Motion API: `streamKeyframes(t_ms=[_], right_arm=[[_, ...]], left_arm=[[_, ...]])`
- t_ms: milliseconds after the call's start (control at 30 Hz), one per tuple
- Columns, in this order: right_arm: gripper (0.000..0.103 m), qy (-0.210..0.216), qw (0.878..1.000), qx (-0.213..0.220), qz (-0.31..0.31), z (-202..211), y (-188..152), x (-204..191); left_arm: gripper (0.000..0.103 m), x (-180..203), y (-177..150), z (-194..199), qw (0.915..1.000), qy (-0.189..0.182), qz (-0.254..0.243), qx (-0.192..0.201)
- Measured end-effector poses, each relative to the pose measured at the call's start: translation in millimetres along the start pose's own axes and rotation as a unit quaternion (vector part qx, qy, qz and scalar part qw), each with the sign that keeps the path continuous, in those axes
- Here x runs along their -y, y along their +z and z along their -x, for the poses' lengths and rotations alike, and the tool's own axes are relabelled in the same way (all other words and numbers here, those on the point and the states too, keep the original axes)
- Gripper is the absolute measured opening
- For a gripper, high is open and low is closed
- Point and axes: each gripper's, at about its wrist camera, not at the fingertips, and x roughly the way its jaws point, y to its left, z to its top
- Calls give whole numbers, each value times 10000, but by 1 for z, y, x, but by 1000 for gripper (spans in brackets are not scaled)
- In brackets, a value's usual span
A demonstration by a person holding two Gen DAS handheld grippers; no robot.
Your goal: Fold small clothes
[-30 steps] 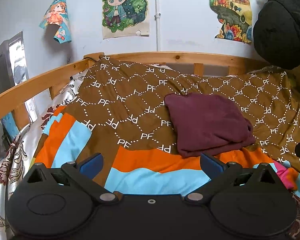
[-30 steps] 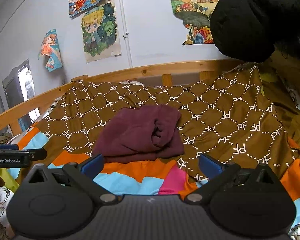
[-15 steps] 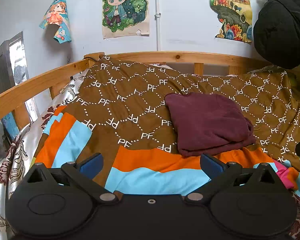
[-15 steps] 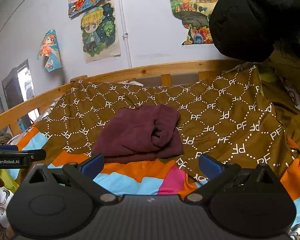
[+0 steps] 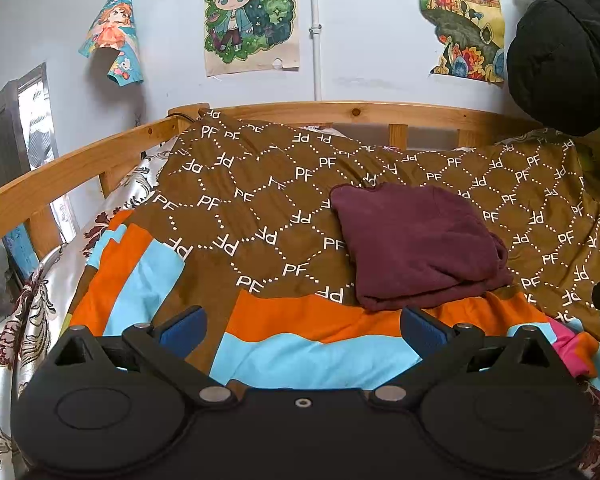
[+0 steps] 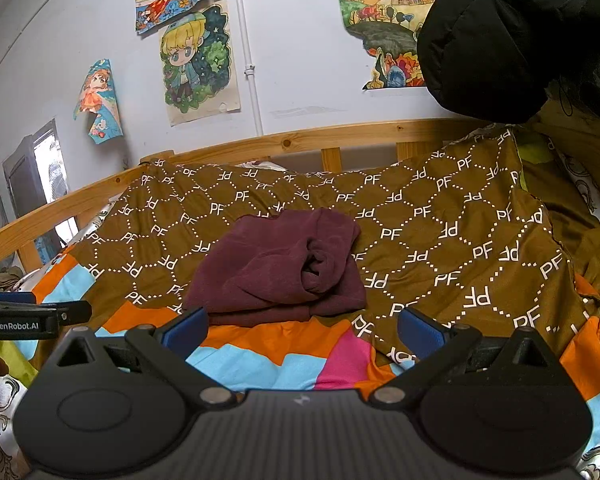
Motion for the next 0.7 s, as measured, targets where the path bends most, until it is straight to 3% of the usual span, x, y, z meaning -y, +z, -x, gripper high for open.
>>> streamKeyframes(t_ms=[700], right_arm=[[103, 2, 10000, -8, -6, 0, 0, 0]], left_arm=[[102, -1, -2, -1, 10000, -8, 7, -19]])
